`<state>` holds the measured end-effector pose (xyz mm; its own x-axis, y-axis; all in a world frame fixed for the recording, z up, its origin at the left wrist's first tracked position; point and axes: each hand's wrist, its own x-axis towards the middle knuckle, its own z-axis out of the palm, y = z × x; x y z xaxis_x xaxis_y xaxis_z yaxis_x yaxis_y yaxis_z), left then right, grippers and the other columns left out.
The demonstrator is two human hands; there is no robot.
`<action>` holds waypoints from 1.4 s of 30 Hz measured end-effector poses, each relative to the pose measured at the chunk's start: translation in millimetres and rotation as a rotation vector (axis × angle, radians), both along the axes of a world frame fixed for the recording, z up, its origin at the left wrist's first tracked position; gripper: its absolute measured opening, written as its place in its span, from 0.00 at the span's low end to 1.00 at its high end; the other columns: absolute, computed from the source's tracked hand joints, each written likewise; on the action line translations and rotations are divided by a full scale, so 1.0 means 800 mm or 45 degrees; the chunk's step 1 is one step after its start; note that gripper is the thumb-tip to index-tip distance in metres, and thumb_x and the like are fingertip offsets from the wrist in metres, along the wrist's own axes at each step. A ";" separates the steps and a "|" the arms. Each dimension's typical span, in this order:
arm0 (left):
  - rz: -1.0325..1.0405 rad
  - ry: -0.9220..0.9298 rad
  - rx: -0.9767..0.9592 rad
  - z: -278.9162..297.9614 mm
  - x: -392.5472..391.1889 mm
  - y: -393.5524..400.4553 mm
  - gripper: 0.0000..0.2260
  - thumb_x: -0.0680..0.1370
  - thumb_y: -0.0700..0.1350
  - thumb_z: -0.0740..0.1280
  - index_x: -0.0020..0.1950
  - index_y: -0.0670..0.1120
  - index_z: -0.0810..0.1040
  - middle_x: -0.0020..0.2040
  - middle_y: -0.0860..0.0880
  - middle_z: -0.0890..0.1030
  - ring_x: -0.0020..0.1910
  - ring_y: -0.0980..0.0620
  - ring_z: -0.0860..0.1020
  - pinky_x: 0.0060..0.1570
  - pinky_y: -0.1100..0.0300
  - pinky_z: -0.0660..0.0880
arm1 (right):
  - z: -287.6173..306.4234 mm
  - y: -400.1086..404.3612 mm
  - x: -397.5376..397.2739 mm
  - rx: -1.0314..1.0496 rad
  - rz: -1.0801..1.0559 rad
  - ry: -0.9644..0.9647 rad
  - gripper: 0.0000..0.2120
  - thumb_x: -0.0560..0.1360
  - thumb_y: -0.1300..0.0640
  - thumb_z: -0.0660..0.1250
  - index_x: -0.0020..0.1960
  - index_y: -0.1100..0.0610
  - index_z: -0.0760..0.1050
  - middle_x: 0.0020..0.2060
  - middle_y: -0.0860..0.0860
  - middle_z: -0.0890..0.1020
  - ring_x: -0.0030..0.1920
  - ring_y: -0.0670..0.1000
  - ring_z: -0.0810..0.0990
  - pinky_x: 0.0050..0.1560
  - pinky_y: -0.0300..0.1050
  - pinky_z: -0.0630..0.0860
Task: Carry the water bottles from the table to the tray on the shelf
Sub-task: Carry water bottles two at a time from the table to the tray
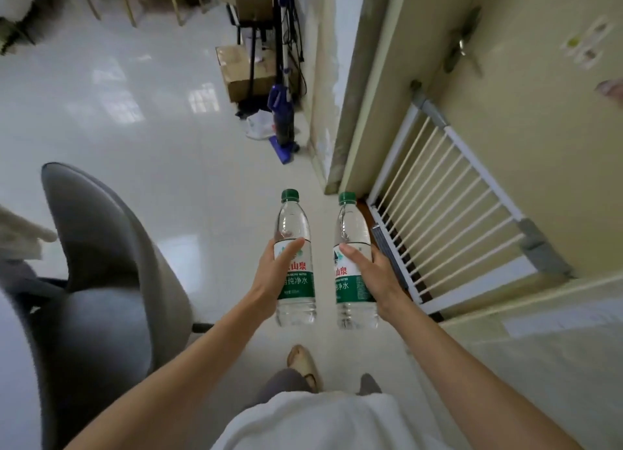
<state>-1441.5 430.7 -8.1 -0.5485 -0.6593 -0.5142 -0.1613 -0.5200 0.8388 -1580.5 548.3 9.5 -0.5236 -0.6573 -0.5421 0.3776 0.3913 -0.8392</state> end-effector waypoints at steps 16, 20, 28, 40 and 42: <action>0.470 -0.053 0.003 0.011 -0.161 -0.447 0.18 0.77 0.51 0.67 0.65 0.47 0.69 0.47 0.42 0.80 0.38 0.47 0.81 0.37 0.53 0.80 | -0.012 -0.507 -0.203 0.010 0.253 -0.058 0.22 0.70 0.47 0.74 0.59 0.55 0.74 0.50 0.61 0.83 0.44 0.58 0.84 0.46 0.53 0.83; 0.630 -0.056 -0.041 0.029 -0.157 -0.558 0.19 0.77 0.50 0.67 0.65 0.45 0.69 0.46 0.42 0.80 0.36 0.48 0.81 0.35 0.54 0.79 | 0.006 -0.660 -0.212 -0.020 0.473 -0.053 0.23 0.71 0.47 0.73 0.61 0.56 0.73 0.49 0.61 0.83 0.42 0.56 0.84 0.42 0.51 0.83; 1.030 0.004 0.005 0.015 -0.092 -0.788 0.19 0.76 0.51 0.68 0.64 0.47 0.70 0.45 0.42 0.80 0.36 0.47 0.81 0.39 0.52 0.80 | 0.005 -0.952 -0.147 0.005 0.860 -0.039 0.22 0.72 0.48 0.71 0.61 0.57 0.71 0.48 0.61 0.82 0.40 0.56 0.82 0.41 0.50 0.82; 1.184 0.004 -0.031 0.041 0.049 -1.165 0.19 0.77 0.50 0.68 0.65 0.46 0.70 0.43 0.44 0.80 0.34 0.48 0.81 0.35 0.54 0.79 | 0.017 -1.353 0.003 0.018 1.024 -0.059 0.20 0.73 0.47 0.71 0.59 0.57 0.72 0.46 0.60 0.82 0.38 0.56 0.83 0.38 0.49 0.81; 1.205 0.012 -0.026 0.038 0.072 -1.225 0.19 0.76 0.50 0.68 0.64 0.46 0.70 0.44 0.43 0.81 0.35 0.48 0.81 0.36 0.53 0.79 | 0.012 -1.421 0.027 0.016 1.061 -0.069 0.21 0.72 0.47 0.72 0.59 0.57 0.72 0.46 0.61 0.82 0.38 0.56 0.83 0.38 0.49 0.82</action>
